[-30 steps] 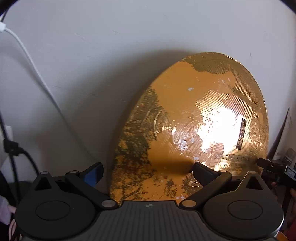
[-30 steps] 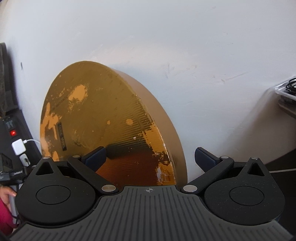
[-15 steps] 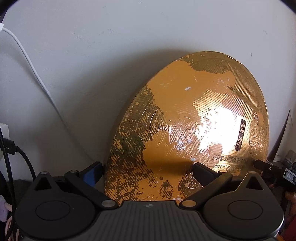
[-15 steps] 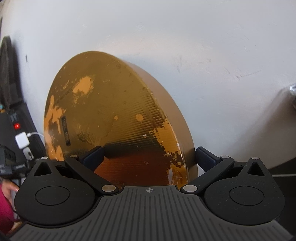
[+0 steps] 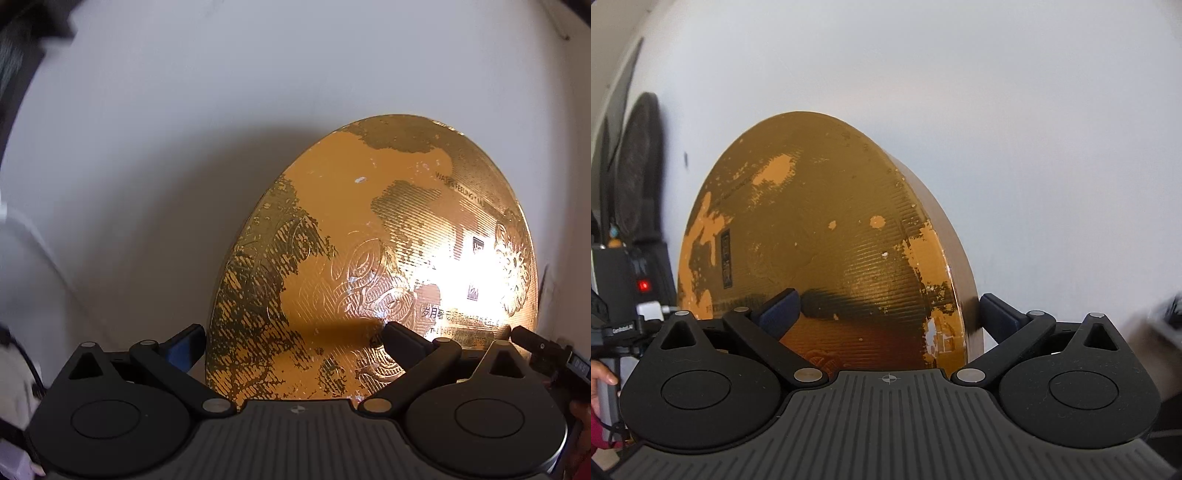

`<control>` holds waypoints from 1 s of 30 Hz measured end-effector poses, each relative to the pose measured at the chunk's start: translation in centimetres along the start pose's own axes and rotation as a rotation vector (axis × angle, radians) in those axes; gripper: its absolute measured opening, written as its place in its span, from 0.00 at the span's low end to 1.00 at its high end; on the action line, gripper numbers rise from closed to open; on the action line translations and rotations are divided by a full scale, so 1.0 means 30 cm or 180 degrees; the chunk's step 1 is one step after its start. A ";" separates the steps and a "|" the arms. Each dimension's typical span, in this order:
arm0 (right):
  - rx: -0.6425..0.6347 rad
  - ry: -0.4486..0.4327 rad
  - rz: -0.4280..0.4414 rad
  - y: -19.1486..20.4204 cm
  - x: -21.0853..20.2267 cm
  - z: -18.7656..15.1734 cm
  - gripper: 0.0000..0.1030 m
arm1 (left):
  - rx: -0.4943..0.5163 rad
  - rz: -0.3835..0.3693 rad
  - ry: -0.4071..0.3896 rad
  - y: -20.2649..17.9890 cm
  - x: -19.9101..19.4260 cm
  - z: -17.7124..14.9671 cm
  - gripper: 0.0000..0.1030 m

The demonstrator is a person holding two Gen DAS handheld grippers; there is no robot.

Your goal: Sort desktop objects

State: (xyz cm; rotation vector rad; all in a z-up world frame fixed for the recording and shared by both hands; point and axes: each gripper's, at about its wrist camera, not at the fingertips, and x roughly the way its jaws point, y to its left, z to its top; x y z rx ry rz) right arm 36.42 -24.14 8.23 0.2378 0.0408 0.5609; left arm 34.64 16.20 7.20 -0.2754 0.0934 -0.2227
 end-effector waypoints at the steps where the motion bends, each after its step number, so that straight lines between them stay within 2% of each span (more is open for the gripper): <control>1: -0.0033 -0.0054 -0.0009 0.014 -0.024 0.021 0.98 | 0.0015 -0.0009 -0.0044 -0.018 -0.017 0.018 0.98; 6: -0.0082 -0.0168 -0.0042 0.074 -0.163 0.136 0.98 | 0.0015 -0.0018 -0.0116 -0.114 -0.110 0.086 0.98; 9: -0.0035 -0.0095 -0.0081 0.101 -0.257 0.188 0.98 | -0.0068 0.0022 -0.0059 -0.173 -0.191 0.067 0.98; 12: 0.0018 0.0010 -0.0103 0.102 -0.278 0.208 0.98 | -0.0158 0.0067 0.0005 -0.232 -0.276 0.040 0.98; 15: 0.0041 0.0181 -0.0159 0.107 -0.303 0.202 0.98 | -0.0300 0.0102 0.0118 -0.282 -0.365 -0.012 0.98; 19: -0.0024 0.0447 -0.0291 0.120 -0.339 0.163 0.98 | -0.0557 0.0112 0.0380 -0.328 -0.457 -0.133 0.98; 24: -0.0050 0.0713 -0.0520 0.145 -0.581 0.131 0.98 | -0.0756 0.0046 0.0643 -0.410 -0.511 -0.239 0.98; 27: -0.0059 0.0784 -0.0656 0.130 -0.727 0.114 0.98 | -0.0820 -0.0004 0.0766 -0.462 -0.527 -0.265 0.98; 30: -0.0031 0.0828 -0.0769 0.144 -0.812 0.104 0.98 | -0.0805 -0.0038 0.0839 -0.486 -0.558 -0.280 0.98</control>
